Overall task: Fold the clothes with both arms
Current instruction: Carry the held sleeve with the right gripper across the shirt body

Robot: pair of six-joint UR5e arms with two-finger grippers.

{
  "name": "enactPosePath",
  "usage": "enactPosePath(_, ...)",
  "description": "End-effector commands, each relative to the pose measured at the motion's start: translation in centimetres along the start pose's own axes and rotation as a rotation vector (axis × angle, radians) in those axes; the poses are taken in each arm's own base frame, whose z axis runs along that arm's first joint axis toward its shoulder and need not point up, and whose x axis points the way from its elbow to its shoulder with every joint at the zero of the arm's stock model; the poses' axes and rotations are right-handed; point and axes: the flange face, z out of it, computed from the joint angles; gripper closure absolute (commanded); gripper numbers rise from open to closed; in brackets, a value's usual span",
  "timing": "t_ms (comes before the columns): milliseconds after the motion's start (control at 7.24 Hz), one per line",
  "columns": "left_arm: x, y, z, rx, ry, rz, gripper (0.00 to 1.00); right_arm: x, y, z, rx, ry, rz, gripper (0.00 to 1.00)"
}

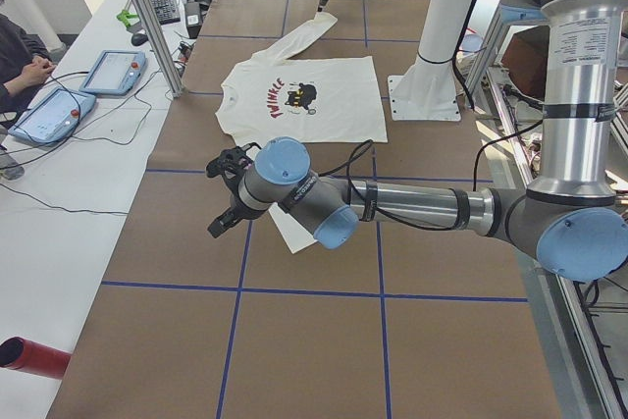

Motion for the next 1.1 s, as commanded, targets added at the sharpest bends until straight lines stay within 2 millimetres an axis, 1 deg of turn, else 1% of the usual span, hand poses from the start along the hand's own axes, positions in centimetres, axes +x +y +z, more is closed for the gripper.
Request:
enactPosePath(0,0.0,0.0,0.0,-0.002,0.0,-0.003,0.0,-12.1,-5.7,-5.8,-0.024,0.059,0.115,1.0)
enactPosePath(138,-0.1,0.1,0.1,-0.002,0.0,-0.003,0.0,-19.4,-9.7,-6.2,-0.031,0.107,0.165,1.0)
enactPosePath(276,0.0,0.1,0.1,-0.002,0.001,-0.003,0.0,-28.0,-14.1,-7.0,-0.049,0.177,0.197,1.0)
enactPosePath(414,-0.1,0.3,0.2,-0.005,0.0,-0.005,0.0,-34.8,-18.1,-7.4,-0.036,0.222,0.246,1.0)
enactPosePath(552,-0.2,0.6,0.3,-0.009,0.001,-0.009,0.0,-38.8,-20.8,-7.3,-0.014,0.215,0.269,1.0)
enactPosePath(690,-0.1,0.5,0.2,-0.007,0.001,-0.009,0.0,-43.2,-23.6,-7.6,0.012,0.209,0.271,1.0)
enactPosePath(828,-0.1,0.5,0.2,-0.007,0.001,-0.009,0.0,-48.6,-26.8,-8.1,0.039,0.199,0.298,1.0)
enactPosePath(966,-0.2,0.6,0.3,-0.009,0.001,-0.011,0.0,-53.7,-30.0,-7.2,0.062,0.187,0.32,1.0)
